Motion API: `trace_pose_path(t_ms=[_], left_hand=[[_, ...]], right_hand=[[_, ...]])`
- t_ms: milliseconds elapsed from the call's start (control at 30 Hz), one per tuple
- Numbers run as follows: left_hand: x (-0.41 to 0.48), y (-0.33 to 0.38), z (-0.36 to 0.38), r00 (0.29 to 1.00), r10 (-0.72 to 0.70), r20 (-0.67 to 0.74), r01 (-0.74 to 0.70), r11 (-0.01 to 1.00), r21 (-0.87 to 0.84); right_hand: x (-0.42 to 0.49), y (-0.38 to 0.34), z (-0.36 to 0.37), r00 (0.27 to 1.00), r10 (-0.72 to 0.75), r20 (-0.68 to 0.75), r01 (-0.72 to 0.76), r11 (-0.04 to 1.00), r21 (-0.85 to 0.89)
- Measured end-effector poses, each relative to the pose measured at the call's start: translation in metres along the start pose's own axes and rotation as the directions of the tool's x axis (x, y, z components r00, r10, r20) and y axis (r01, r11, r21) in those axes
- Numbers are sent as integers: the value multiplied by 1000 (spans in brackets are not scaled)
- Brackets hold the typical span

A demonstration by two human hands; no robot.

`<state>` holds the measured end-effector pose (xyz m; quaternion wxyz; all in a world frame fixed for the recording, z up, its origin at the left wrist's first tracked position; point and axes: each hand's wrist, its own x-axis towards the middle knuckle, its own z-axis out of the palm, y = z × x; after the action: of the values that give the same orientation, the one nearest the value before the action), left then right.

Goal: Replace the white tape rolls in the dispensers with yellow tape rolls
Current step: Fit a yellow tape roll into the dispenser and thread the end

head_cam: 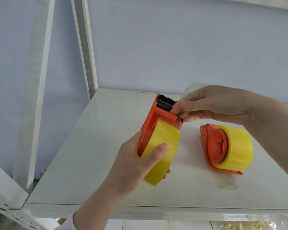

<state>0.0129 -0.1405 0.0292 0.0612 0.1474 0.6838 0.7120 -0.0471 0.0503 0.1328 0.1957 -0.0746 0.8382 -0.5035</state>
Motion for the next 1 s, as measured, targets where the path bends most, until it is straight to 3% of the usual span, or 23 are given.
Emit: trace_pose_path(t_ms=[100,167,300,400,500,833,1000], left_hand=[[0,-2,0,1000,-9,-20,9,1000,2],[0,-4,0,999,-22,-34,22,1000,4],[-2,-4,3,999,-20,-45,18,999,-28],[-3,-3,4,999,-7,-38,6,999,-48],[-4,-1,5,1000,-7,-18,5,998,-60],[-11,-2,6,1000,9,-25,-12,994,-109],[-10,1,7,996,24,-83,-35,991,-129]], right_hand=[[-6,0,-3,999,-43,33,40,996,84],[-11,0,-3,995,-100,8,100,995,14],[-7,17,10,939,-247,-240,159,929,-334],[1,30,23,845,-334,-418,182,914,-362],[9,37,29,784,-373,-497,225,916,-332],[2,44,28,741,-560,-370,374,802,-466],[-8,39,26,751,-553,-362,370,806,-463]])
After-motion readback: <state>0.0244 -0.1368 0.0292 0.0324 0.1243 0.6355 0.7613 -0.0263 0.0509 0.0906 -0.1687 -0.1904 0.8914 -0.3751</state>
